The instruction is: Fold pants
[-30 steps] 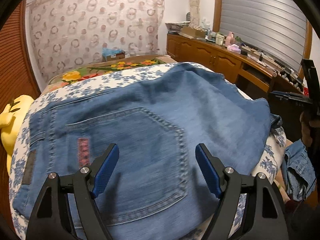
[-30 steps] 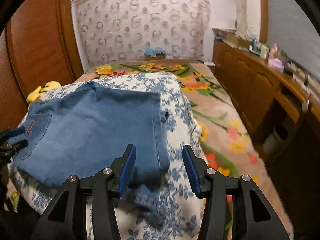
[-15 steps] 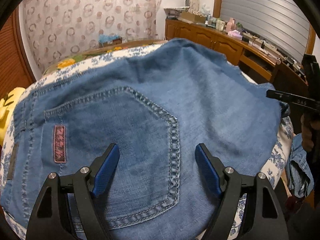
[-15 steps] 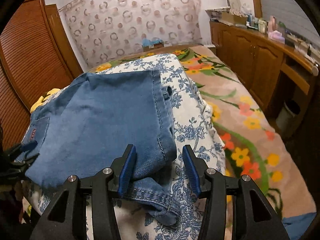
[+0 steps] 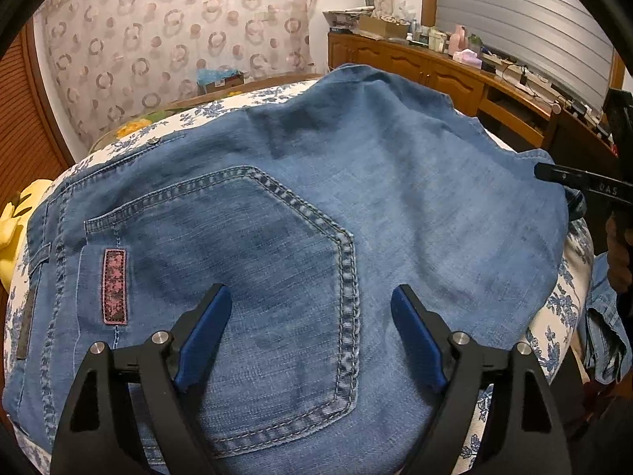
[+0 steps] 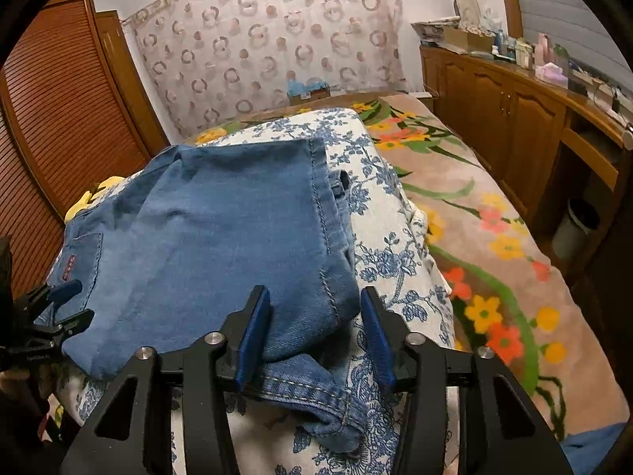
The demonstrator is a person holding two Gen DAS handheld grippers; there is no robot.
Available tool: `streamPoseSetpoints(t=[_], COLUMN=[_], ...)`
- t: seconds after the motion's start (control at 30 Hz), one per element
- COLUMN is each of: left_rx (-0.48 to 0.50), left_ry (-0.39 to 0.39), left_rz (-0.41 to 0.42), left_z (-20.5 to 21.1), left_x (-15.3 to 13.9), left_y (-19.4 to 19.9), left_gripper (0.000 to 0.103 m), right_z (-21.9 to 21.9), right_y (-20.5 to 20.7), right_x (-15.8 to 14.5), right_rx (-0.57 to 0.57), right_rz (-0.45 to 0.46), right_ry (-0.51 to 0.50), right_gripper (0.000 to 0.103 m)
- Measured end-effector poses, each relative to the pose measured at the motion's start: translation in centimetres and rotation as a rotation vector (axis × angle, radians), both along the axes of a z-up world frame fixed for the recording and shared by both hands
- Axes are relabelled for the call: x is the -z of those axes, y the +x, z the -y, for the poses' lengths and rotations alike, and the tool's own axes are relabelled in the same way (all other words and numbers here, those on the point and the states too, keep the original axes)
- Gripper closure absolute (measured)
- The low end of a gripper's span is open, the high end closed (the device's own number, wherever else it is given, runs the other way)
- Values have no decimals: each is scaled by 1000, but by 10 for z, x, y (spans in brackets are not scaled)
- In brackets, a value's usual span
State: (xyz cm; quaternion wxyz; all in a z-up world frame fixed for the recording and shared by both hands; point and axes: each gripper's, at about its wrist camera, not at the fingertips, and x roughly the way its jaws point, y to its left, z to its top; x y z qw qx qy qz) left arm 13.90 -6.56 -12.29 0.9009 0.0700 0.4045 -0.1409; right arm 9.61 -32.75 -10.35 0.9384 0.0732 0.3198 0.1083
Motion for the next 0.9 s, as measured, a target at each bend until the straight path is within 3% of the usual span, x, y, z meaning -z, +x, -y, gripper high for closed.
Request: streamPoseSetpoints(t=[0.1, 0.2, 0.33, 0.57, 0.9], left_rx=[1, 2, -12, -63, -173], left_ry=[-3, -11, -33, -68, -88], left_rz=[0, -2, -8, 74, 150], left_z=[0, -2, -10, -43, -111], left_x=[0, -2, -10, -42, -66], left_y=[0, -1, -4, -23, -50], left_gripper=[19, 19, 19, 19, 19], right_z=[-5, -11, -20, -59, -177], right_y=[1, -1, -4, -3, -3], right_x=[1, -3, -17, -54, -111], right_rx=[5, -12, -42, -161, -471], right_rz=[17, 47, 99, 185, 298], right_ry=[-15, -21, -41, -61, -67], right_gripper=[81, 90, 93, 94, 94])
